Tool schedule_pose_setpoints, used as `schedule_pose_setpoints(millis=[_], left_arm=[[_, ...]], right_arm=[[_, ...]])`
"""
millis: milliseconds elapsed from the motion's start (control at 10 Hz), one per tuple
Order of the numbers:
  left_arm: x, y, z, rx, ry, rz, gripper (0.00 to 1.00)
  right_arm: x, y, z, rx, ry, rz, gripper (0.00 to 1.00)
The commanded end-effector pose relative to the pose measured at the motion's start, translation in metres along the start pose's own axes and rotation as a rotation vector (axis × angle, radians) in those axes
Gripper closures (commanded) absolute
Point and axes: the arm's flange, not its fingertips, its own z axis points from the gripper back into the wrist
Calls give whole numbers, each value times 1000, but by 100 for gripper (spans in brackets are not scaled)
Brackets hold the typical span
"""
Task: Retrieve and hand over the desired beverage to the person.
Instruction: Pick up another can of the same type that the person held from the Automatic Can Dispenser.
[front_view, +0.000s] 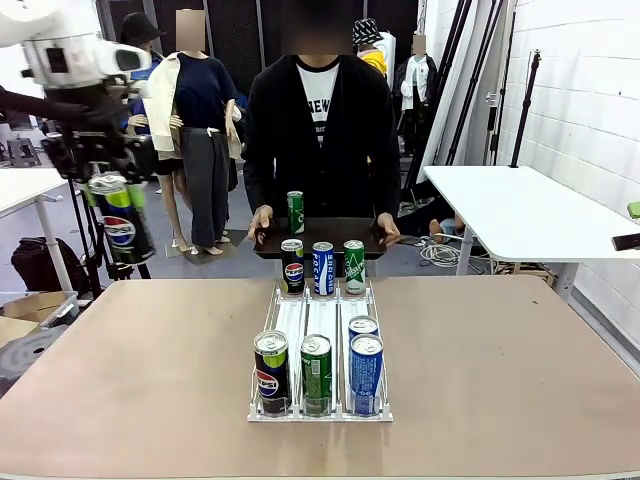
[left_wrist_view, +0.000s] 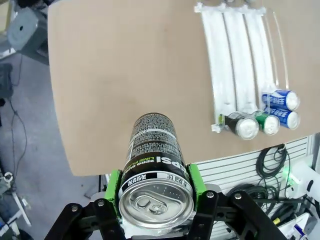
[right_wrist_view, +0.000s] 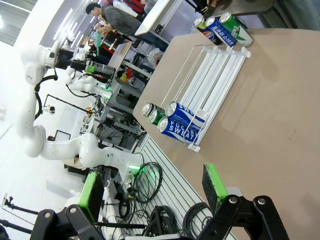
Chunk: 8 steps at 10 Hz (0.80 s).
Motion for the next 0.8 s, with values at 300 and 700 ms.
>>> schedule_pose_setpoints(millis=[300,700], left_arm=[[24,74,16,-31,35,18,100],[33,96,-11,-82,22,25,100]], right_arm=[[-2,0,-2,-9,-9,3,0],[-2,0,-2,-9,-9,3,0]])
